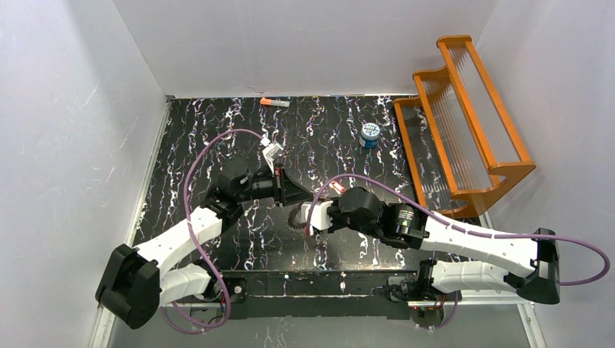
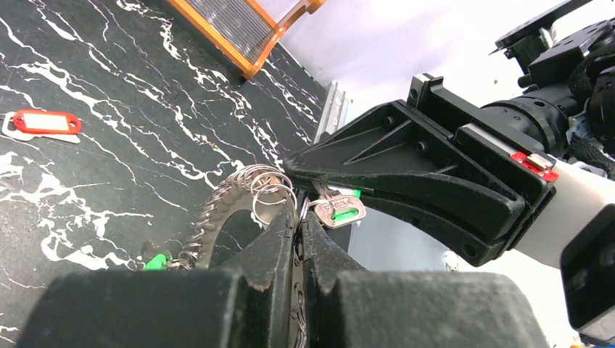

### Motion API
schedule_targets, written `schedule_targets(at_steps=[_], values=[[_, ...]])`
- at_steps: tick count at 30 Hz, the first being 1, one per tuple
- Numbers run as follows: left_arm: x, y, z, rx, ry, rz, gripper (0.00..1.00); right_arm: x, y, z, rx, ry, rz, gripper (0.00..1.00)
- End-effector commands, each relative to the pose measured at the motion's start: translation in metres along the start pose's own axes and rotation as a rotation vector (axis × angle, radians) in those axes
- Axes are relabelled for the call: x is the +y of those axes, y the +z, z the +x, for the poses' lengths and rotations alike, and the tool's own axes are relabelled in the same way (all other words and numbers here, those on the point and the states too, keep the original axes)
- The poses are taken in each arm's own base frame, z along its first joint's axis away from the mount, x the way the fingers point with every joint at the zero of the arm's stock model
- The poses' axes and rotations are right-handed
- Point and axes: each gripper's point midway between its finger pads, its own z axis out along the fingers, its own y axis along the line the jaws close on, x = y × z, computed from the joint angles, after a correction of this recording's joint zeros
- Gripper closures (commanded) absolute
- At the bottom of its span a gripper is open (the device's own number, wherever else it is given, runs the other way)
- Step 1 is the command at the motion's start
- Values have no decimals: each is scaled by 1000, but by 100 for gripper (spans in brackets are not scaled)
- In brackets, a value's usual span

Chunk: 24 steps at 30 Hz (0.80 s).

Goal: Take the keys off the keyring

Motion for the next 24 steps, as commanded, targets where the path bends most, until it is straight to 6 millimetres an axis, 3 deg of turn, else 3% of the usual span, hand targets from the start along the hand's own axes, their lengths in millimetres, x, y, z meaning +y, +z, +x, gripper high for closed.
schedule_targets(at_steps=[1,5,7,12,15,19,24], values=[[24,-8,-47,-239,45,-144,100,16,-2,-27,-119,105,-79,99],[20,-9,-54,-269,87,-135,100,18,2,-32,-148,202,-59,98],[21,-9,-54,-265,113,-137,100,19,3,-34,-160,262,-56,91],[25,-8,-54,-232,185,-146,100,26,2,-36,-178,396,-75,62],[29,-9,-56,-179,245,-187,100,24,0,-32,-207,487,-75,53],[22,-13,-64,-106,384,-198,100,-2,-3,-17,-271,684,-46,48],[14,-12,-58,-33,473,-139,100,-51,-16,-22,-503,865,-28,37]])
